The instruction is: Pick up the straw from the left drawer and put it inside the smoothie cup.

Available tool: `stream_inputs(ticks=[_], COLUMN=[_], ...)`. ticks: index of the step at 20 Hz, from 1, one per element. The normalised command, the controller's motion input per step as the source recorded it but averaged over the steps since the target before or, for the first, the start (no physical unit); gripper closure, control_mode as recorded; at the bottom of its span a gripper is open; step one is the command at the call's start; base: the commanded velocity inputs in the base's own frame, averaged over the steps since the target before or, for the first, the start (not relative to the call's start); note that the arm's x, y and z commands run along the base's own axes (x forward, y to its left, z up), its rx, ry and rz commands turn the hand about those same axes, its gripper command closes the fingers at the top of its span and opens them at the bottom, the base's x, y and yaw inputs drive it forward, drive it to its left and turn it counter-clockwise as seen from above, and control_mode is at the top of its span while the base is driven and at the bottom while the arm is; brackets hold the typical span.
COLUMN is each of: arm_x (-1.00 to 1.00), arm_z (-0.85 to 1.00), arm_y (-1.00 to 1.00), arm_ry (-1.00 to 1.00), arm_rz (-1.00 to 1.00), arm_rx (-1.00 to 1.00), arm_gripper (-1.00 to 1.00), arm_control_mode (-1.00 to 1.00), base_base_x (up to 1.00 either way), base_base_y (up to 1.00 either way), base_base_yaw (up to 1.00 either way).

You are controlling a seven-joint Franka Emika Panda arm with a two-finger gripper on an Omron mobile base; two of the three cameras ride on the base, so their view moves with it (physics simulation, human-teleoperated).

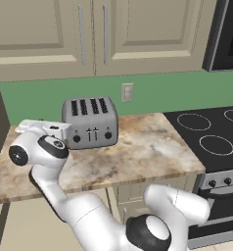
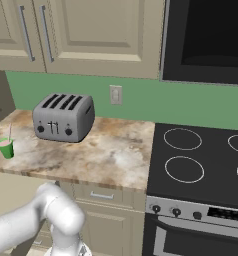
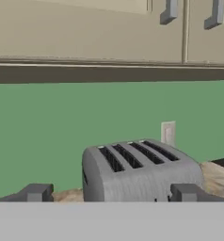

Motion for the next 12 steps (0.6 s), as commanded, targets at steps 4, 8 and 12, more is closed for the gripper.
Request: stream_inputs(ticks=[4,8,12], arm_x=[-0.01,-0.12,-0.2], arm_z=[0.73,0.36,0.0], arm_y=[-0.44,-0.53,-0.81], arm_ry=[0.0,0.0,0.0], arm_rz=[-0.06,-0.09,-0.09], arm_rx=[0.0,0.0,0.08], arm_gripper=[-1.0,-1.0,-1.0], arm_control_mode=[-1.0,-1.0,-1.0], base_base_x=[0.0,0.0,0.0], base_base_y=[0.0,0.0,0.0], base_base_yaw=[0.0,0.0,0.0])
